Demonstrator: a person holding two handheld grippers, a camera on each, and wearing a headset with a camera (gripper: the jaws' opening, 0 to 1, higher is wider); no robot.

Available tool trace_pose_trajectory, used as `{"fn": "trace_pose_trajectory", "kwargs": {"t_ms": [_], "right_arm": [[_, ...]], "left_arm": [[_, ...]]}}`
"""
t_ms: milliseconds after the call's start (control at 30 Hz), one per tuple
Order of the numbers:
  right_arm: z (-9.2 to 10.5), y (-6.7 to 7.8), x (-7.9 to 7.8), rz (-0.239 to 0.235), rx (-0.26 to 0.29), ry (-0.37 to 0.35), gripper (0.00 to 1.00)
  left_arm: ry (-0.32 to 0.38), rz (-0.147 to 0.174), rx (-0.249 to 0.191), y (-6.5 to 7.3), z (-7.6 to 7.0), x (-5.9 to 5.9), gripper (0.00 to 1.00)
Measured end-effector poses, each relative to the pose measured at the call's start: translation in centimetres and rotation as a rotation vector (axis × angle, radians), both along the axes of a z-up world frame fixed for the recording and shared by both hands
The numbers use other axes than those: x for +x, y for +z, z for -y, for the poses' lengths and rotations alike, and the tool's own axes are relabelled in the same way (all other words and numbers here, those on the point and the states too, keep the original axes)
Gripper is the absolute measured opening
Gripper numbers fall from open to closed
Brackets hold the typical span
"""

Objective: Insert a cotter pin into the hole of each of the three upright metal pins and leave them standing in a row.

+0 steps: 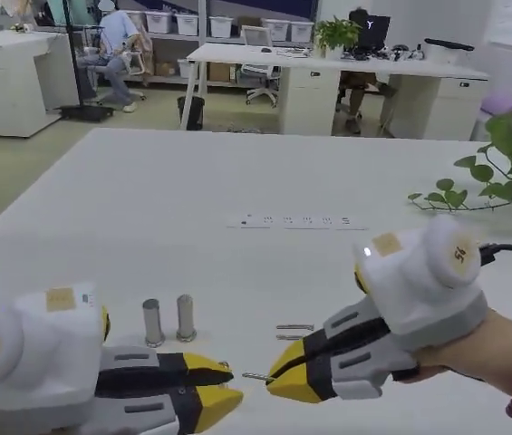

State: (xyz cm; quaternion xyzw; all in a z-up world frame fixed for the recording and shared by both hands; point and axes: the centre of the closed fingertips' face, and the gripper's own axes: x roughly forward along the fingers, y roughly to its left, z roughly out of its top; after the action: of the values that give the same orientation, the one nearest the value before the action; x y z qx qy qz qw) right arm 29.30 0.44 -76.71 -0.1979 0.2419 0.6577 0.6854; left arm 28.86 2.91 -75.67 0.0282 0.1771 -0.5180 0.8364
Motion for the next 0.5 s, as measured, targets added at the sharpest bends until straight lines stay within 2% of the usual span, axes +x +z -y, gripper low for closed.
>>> {"fn": "trace_pose_trajectory", "kwargs": {"t_ms": [67, 167, 267, 500], "right_arm": [[0.0, -0.3, 0.4, 0.0, -0.005, -0.007, 0.02], [0.1, -0.9, 0.9, 0.004, -0.022, -0.012, 0.02], [0.2, -1.4, 1.3, 0.004, -0.033, -0.018, 0.02], [0.1, -2.6, 2.2, 0.0, -0.053, -0.028, 0.02]], "left_arm": [[0.021, 0.002, 0.009, -0.3, -0.3, 0.3, 0.14], [0.051, -0.019, -0.01, -0.7, -0.8, 0.7, 0.16], [0.085, -0.024, -0.02, -1.1, -1.1, 1.0, 0.17], [0.135, -0.022, 0.033, -2.9, -1.9, 1.9, 0.24]]}}
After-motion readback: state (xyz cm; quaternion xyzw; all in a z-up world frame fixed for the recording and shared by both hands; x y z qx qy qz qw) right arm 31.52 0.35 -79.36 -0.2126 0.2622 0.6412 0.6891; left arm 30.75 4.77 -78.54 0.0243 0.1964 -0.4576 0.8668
